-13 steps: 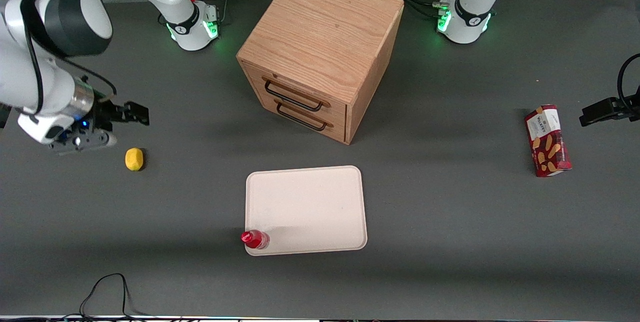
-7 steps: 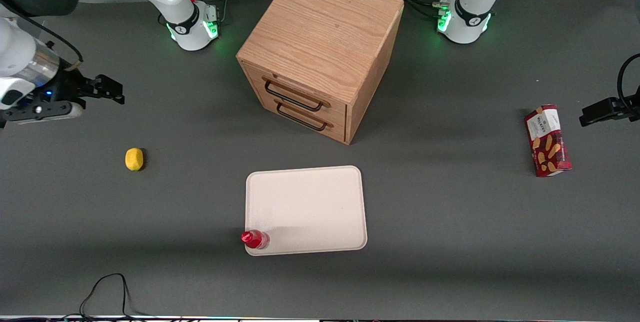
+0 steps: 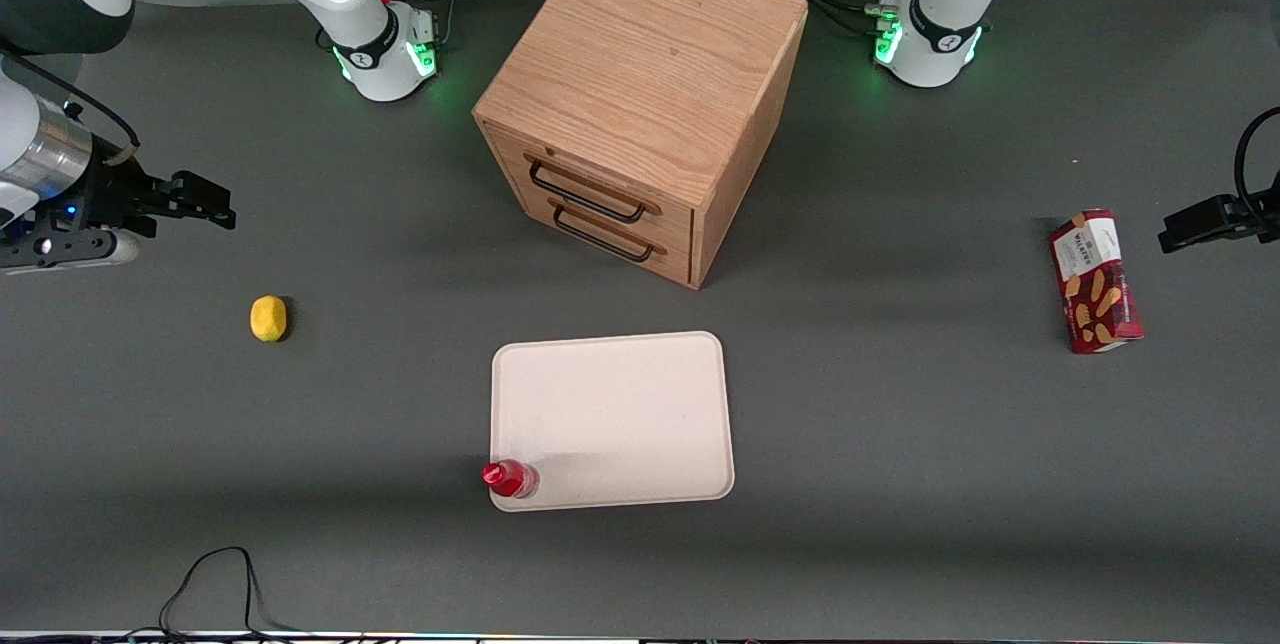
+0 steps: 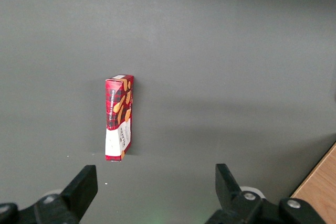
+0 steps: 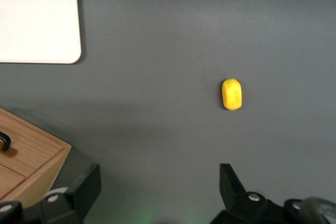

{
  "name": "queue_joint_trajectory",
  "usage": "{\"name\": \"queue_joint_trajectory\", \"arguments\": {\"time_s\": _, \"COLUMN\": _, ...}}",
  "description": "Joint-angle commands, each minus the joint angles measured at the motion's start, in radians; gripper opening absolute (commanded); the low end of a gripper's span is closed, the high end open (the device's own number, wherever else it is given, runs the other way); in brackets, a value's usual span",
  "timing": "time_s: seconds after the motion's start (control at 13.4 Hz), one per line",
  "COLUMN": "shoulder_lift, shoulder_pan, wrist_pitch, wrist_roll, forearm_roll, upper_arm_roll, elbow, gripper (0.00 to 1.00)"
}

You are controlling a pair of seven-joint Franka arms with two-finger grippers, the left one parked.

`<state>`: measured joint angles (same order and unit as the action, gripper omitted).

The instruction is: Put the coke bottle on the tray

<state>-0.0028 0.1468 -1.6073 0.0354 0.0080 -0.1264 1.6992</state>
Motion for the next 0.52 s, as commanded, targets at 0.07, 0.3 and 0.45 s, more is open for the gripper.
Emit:
{"name": "queue_joint_trajectory", "arguments": {"time_s": 0.07, "shoulder_lift": 0.063, "shoulder_pan": -0.003, "wrist_pitch": 0.030, "wrist_roll": 0.006, "forearm_roll": 0.033, "upper_arm_roll": -0.002, "elbow": -0.093, "gripper": 1.00}}
{"name": "queue_joint_trajectory", "arguments": {"time_s": 0.3, "shoulder_lift": 0.078, "shoulder_pan": 0.092, "wrist_pitch": 0.030, "wrist_roll": -0.003, "forearm_roll": 0.033, "upper_arm_roll": -0.059, "elbow": -0.105, "gripper": 1.00}}
{"name": "queue_joint_trajectory", "arguments": {"time_s": 0.45, "shoulder_lift": 0.078, "shoulder_pan": 0.129, "wrist_pitch": 0.030, "wrist_roll": -0.002, "forearm_roll": 0.035, "upper_arm_roll": -0.084, "elbow": -0.105, "gripper": 1.00}}
